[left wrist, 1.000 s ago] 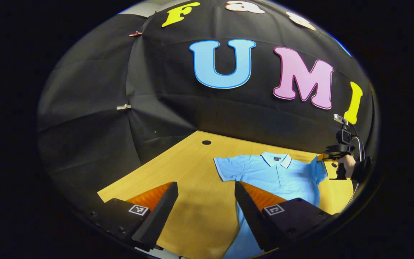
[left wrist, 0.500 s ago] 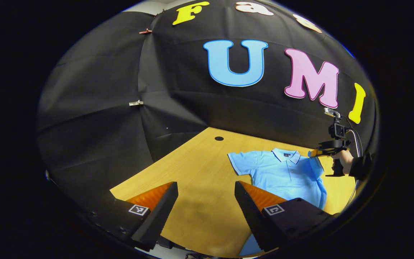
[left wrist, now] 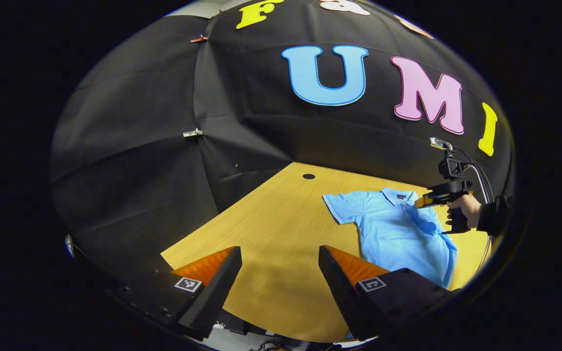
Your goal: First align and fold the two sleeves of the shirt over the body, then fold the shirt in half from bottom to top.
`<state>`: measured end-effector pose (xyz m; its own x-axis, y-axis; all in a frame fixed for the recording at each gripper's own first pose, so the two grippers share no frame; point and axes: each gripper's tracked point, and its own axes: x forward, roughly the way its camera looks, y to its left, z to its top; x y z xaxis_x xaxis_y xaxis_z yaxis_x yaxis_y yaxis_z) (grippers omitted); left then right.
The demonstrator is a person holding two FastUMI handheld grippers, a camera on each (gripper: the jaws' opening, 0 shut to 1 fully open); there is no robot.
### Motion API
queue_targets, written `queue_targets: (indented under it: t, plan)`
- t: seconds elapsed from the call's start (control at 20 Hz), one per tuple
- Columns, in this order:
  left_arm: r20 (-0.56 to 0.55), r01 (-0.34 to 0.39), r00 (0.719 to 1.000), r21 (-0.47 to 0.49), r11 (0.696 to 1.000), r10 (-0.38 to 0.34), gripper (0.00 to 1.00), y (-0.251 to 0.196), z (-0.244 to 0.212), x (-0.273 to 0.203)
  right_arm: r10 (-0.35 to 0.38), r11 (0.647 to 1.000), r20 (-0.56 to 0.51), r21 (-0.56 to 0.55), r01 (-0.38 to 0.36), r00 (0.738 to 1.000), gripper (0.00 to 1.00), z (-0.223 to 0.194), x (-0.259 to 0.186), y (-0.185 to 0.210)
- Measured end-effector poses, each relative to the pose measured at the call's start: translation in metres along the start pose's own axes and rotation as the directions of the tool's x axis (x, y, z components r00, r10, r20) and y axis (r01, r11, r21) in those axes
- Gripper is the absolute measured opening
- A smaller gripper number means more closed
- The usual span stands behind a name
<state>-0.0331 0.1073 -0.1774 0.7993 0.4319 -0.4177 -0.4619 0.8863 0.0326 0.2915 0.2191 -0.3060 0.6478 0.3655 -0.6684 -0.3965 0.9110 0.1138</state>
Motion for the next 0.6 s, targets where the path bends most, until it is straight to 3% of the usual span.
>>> queue_targets:
  t: [0.05,0.2,0.4,0.6]
  plan:
    - [-0.006,0.005,1.0,-0.002,1.0,-0.005,1.0,-0.002,0.0,0.004,0.021,1.0,-0.011,0.005,-0.021,1.0,0.2,-0.006,-0.002,0.006]
    - [-0.006,0.04,0.999,0.009,0.999,-0.04,1.0,-0.016,0.003,0.021,0.061,0.998,-0.041,0.001,-0.061,0.997,0.98,-0.021,-0.014,0.013]
    - [0.009,0.11,0.994,-0.003,0.994,-0.11,1.0,-0.042,0.023,0.05,0.023,0.998,-0.013,-0.065,-0.023,1.0,0.97,-0.024,-0.042,-0.005]
    - [0.025,0.178,0.984,-0.001,0.984,-0.178,1.0,-0.069,0.051,0.09,0.008,0.999,0.034,-0.054,-0.006,0.999,0.97,-0.015,-0.077,-0.021]
